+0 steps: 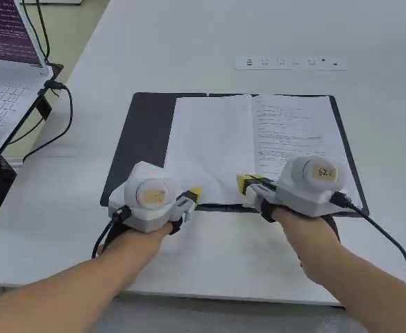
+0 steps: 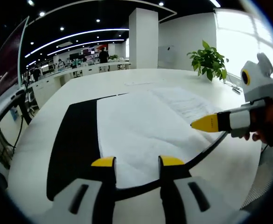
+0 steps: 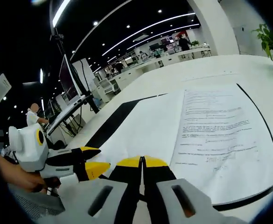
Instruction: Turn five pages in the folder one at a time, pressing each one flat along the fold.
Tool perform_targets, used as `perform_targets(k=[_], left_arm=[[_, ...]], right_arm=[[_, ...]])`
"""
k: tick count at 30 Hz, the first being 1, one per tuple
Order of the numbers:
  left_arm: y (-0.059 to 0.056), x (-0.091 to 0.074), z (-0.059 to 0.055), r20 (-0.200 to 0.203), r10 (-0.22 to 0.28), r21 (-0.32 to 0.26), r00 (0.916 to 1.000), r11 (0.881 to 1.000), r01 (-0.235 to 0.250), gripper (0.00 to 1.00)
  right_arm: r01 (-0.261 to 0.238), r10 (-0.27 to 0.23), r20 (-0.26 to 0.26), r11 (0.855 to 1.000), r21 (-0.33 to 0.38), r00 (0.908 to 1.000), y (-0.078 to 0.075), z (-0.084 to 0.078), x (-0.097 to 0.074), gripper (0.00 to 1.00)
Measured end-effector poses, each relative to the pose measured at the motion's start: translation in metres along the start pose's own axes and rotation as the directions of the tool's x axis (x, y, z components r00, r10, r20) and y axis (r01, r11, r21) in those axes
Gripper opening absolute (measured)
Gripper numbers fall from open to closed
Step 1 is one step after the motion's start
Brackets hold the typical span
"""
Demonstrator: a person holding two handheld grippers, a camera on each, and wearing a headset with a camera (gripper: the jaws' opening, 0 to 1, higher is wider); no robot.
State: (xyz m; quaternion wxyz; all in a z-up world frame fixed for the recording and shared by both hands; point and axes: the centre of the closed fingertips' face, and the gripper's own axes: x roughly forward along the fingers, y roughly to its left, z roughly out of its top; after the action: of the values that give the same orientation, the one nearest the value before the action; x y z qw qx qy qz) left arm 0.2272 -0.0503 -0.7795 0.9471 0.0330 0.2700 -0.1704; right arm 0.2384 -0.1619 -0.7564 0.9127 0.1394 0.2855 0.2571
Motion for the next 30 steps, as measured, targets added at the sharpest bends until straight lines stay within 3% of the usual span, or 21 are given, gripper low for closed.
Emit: perform_targets(k=[3,4,6,9,14,23,30], left_arm=[[0.001,0.0,-0.011,-0.025,0.012,-0.004,0.9996,1.0,-0.012,0.34],[0.001,-0.001,-0.009,0.008,0.016,0.005,0.9998,1.0,-0.016,0.34],[0.001,-0.002,-0.01,0.016,0.019,-0.001,0.9997,1.0,-0.019,0.34],[0.001,-0.004,-0.011,0.056,0.024,-0.006,0.9981,1.0,-0.024,0.34],[0.002,-0.002,-0.011,0.075,0.031,-0.008,0.9967,1.0,-0.03,0.34],[0.002,-0.002,-0.01,0.08,0.032,-0.016,0.9963,0.999,-0.031,0.34],[0.004,0.001,-0.012,0.08,0.033,-0.021,0.9962,0.999,-0.032,0.34]], right_arm=[[0.01,-0.01,0.017,1.0,0.003,0.9998,-0.012,0.007,0.0,0.0],[0.014,-0.014,0.017,1.0,0.004,0.9997,-0.016,0.009,0.002,0.0],[0.017,-0.017,0.032,1.0,0.001,0.9993,-0.022,0.014,0.004,0.0],[0.014,-0.014,0.039,1.0,0.003,0.9991,-0.026,0.021,0.009,0.0],[0.016,-0.016,0.039,1.0,-0.005,0.9991,-0.037,0.033,0.025,0.0],[-0.008,0.008,-0.003,0.999,-0.032,1.0,-0.045,0.035,0.053,0.0],[-0.002,0.002,0.005,0.999,-0.033,1.0,-0.053,0.04,0.066,0.0]])
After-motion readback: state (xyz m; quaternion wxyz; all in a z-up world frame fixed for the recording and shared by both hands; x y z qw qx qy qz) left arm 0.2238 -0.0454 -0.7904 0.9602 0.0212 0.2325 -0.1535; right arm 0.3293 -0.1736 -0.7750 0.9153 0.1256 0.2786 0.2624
